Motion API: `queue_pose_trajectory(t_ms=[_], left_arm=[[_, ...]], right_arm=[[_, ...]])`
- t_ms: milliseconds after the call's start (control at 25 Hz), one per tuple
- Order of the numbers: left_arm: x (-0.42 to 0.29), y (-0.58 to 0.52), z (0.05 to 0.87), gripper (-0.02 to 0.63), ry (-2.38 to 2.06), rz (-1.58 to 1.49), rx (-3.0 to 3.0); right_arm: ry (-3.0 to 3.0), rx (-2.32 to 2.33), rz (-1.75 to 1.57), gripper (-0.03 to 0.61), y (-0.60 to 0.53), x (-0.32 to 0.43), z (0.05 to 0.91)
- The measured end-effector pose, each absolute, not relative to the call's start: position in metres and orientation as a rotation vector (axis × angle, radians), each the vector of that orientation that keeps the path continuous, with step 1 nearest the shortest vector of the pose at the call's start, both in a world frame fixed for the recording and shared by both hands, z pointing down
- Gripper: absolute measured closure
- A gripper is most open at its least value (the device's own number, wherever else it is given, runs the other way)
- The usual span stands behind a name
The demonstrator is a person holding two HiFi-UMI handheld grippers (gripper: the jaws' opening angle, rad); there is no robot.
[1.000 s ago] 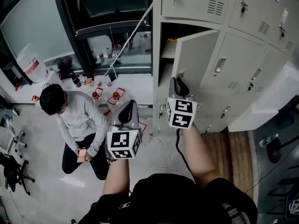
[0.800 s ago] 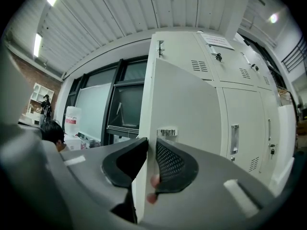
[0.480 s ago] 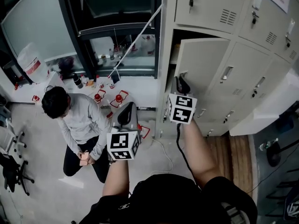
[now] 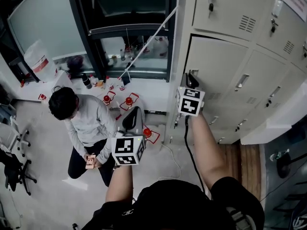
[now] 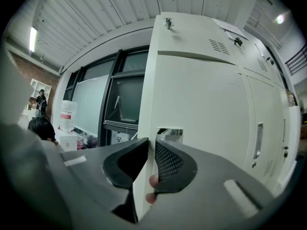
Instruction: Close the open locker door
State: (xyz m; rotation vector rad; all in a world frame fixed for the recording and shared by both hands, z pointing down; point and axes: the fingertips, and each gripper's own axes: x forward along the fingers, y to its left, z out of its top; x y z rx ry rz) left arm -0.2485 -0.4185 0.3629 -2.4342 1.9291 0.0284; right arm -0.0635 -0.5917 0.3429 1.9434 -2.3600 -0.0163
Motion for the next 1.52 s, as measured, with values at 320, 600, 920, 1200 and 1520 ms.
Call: queue_pose_trajectory(t_ms=[320, 600, 920, 1200, 1520], left_arm=[[-0.258, -0.423, 0.366, 0.614, 1.955, 0.004, -2.412], [-0.252, -0.424, 0.372, 0.614, 1.966, -0.02, -2.421], [-0.226, -0.424, 0.369, 0.614, 1.942, -0.005, -2.44], [-0.181, -0.42, 0.366, 0.614, 1.893, 0.008, -2.469], [-0.123, -0.407, 0.371, 0.614, 1.834, 0.012, -2.505]], right_arm=[[-2.34, 1.922, -0.006, 0.526, -0.62, -0.067, 0.351], [-2.325, 1.905, -0.039, 0.534, -0.627, -0.067, 0.353], [-2.448, 1.907, -0.11, 0.566, -0.579, -0.05, 0.335], [-2.605, 1.918, -0.123, 0.566, -0.495, 0.002, 0.316], [-2.539, 1.945, -0.105, 0.566, -0.443, 0.07, 0.348]])
